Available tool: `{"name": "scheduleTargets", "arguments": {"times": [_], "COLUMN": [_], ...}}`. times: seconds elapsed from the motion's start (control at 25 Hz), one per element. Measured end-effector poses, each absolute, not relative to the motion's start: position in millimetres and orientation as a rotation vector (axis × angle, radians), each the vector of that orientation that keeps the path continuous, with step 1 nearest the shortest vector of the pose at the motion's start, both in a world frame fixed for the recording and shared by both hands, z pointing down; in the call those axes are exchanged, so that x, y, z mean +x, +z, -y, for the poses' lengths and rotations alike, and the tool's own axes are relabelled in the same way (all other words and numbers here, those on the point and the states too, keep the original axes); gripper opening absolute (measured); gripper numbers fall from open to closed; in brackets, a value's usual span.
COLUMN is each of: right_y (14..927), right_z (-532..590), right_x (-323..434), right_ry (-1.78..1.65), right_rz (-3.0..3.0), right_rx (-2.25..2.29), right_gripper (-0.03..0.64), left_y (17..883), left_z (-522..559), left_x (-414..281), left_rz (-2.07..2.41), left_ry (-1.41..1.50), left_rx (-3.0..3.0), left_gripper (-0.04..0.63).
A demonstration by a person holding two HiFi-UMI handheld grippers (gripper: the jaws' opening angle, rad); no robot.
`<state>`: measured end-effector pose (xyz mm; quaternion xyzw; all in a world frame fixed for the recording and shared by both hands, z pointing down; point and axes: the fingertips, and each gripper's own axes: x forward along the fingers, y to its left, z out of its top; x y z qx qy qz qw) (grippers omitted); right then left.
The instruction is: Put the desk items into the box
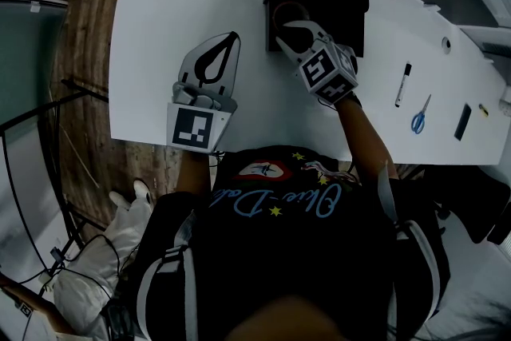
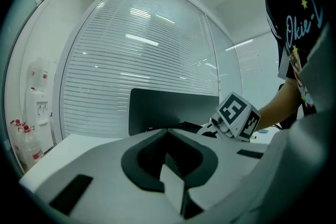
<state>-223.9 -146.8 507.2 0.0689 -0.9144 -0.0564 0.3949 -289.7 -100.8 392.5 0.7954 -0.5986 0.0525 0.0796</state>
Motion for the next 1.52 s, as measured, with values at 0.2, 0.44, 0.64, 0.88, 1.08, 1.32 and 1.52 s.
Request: {"name": "scheduleTargets", "arguments": {"times": [0.2,0.44,0.64,0.88,1.08,1.32,1.52], "right_y": [493,463,440,419,407,397,392], "right_z": [149,155,161,160,157,152,150], "right_x": [-225,-221,-211,-197,-186,-175,-165], "right_ry": [-0.149,-0.186,-0.162,-0.135,-0.123,-0.098,-0.087], "right_rz": [2.391,2.479,2.563,2.63,2.658,2.676,2.686], "right_rx": [0.219,0.335,0.471,0.594,0.668,0.713,0.755], "right_gripper": [0.071,0.018,0.018,0.018,0.018,0.018,0.018], "left_y": [391,390,381,377,377,368,369], "left_z": [100,100,100,102,104,104,106], "left_x": [-293,-289,-285,-279,-270,-260,-251], "left_rz": [1.817,1.832,1.819,1.805,1.774,1.707,1.679], "left_ry": [0.152,0.208,0.139,0.138,0.155,0.052,0.083], "left_rx": [2.358,2.351,2.36,2.392,2.415,2.432,2.465], "left_gripper": [-0.003,-0.003,-0.003,0.0,-0.002,-0.003,-0.003]}}
